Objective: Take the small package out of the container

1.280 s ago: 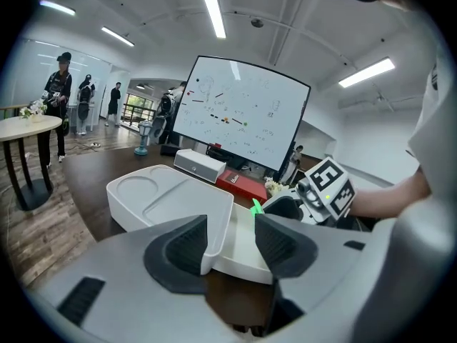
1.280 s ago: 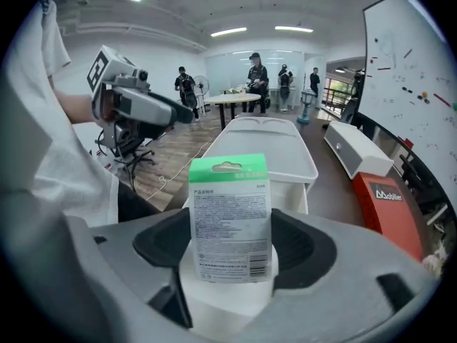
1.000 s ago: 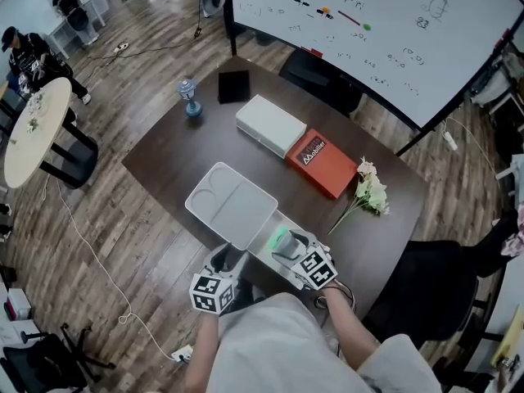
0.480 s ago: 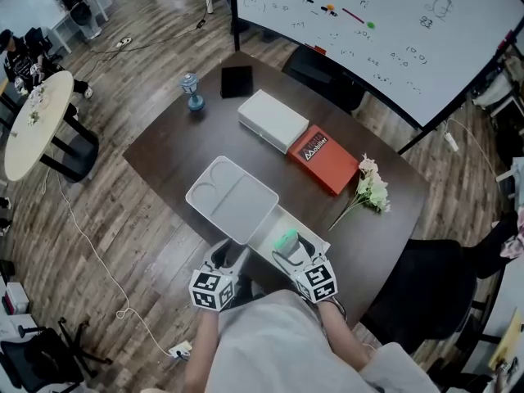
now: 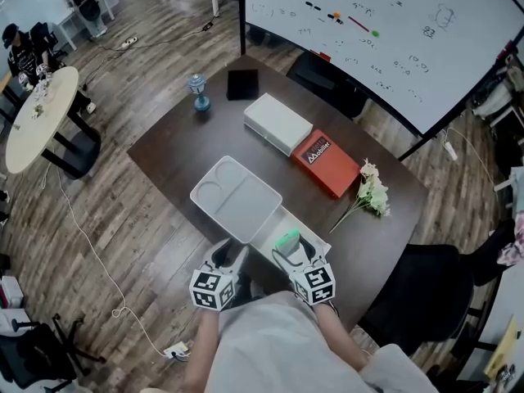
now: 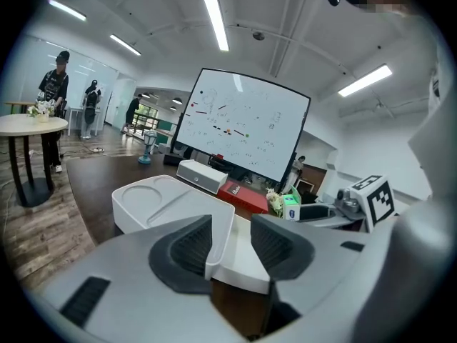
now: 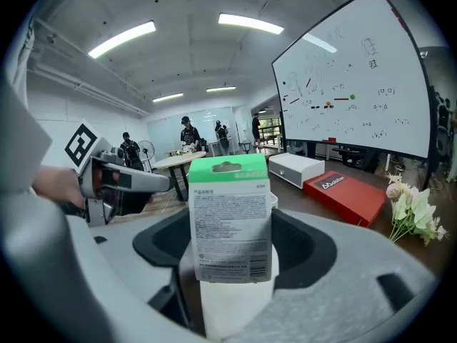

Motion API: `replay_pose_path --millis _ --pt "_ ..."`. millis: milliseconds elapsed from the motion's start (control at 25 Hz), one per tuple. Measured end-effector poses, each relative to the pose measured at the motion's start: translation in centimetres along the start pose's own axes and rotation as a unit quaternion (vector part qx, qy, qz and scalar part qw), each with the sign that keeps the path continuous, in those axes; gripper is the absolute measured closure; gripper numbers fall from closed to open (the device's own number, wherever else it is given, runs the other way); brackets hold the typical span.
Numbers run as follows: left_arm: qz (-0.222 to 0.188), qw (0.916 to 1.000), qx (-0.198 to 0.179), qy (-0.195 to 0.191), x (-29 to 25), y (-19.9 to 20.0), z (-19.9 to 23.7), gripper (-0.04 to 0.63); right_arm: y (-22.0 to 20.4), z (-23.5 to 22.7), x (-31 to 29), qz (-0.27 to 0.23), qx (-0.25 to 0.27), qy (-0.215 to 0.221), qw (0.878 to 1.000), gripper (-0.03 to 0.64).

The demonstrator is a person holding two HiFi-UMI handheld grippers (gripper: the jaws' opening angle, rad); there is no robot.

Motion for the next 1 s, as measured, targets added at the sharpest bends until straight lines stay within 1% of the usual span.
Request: replay_pose_path --millis 160,320,440,560,1000 --pt "-0.004 0.9999 0.003 0.01 0.5 0.1 0.3 0.464 0.5 0.4 0.0 -0.007 -0.007 0.0 1.0 0.264" --pt "-0.012 0.9998 0.007 0.015 0.9 0.1 0.7 0.539 0.4 0.8 0.0 -0.008 -0.008 0.003 1.0 0.264" --pt "-0.014 0.9997 0.007 0.016 1.0 0.0 0.8 0.562 0.4 1.0 -0.1 -0.008 -0.012 0.006 1.0 0.264" --pt "-0.008 0.9999 0.006 0.009 1.0 -0.1 0.7 0.586 0.3 1.4 -0.1 -0.004 -0.012 0.009 1.0 0.264" --pt "-0.013 0.9997 -0.003 -0.022 1.2 0.1 -0.4 0.591 -0.2 1.5 -0.3 0.008 -0.017 0.01 1.0 0.262"
Point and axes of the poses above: the fingertips, and each gripper's own axes: x backward along the fingers, z to its left, y out of its top, the point moved 1 cm from there along x, backward along the fingers, and after that the axes turned 6 degrees about -x, right-handed, at the moved point
